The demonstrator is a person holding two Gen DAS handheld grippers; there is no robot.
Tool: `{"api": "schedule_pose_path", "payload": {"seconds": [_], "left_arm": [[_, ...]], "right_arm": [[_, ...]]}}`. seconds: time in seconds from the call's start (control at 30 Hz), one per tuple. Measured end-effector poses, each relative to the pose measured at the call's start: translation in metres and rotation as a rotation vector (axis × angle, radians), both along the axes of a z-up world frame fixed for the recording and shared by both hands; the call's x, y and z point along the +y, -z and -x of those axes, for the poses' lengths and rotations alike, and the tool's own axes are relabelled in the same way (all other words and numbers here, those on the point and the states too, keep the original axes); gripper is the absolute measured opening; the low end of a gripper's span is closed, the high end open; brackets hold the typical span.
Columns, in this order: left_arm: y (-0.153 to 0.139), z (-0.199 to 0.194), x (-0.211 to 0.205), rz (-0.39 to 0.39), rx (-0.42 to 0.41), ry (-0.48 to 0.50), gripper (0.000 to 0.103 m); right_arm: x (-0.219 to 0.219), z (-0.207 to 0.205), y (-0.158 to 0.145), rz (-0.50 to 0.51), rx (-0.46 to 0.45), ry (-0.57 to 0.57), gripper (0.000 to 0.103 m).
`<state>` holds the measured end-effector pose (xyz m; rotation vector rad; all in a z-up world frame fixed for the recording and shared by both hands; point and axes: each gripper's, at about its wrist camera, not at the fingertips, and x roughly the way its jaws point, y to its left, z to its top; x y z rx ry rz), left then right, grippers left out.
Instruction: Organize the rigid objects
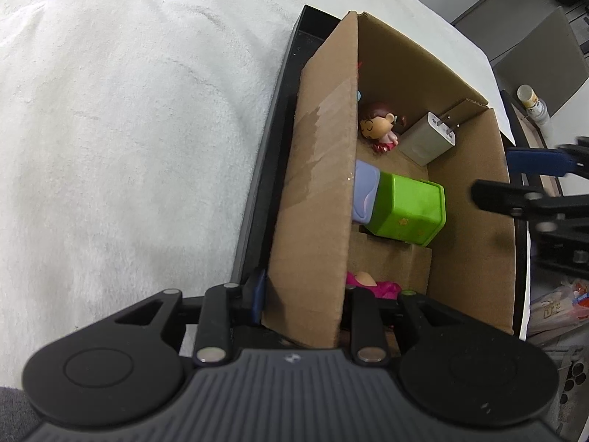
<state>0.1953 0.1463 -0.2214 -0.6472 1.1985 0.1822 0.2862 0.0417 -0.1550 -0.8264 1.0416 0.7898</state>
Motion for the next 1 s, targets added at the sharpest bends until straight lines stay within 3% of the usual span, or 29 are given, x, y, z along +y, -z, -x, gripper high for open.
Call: {"api": "schedule_pose_path", "payload": {"seconds": [0.3,0.43,0.6,0.9,1.0], "left_arm": [[-0.008,-0.014,-0.01,-0.034,0.05,0.008,0.028],[-0.022,-0.015,-0.012,-0.052,0.027,-0.004,0.03],[-0.056,-0.017,-0.016,-0.07,-0.039,0.012,0.037],[-0.095,-0.007,-0.034,-0.11,-0.087,0.062,0.041],[-0.105,-0.005,-0.038,-0.131,-0.091,0.068,0.05]], "right_arm": [[-0.041,-0.011,-0.039,-0.138,0.022,0.137,0.054],[-0.06,-0.014,-0.051,-0.199,0.049,0.204,0.054],[-0.089,-0.013,-0.063,-0.29,0.074,0.297,0.068],[-0.13,0.002,-0.076,-0.42,0.099,0.408,0.076],[-0.141,0.009,-0.081,-0.457,0.098,0.429,0.081]]}}
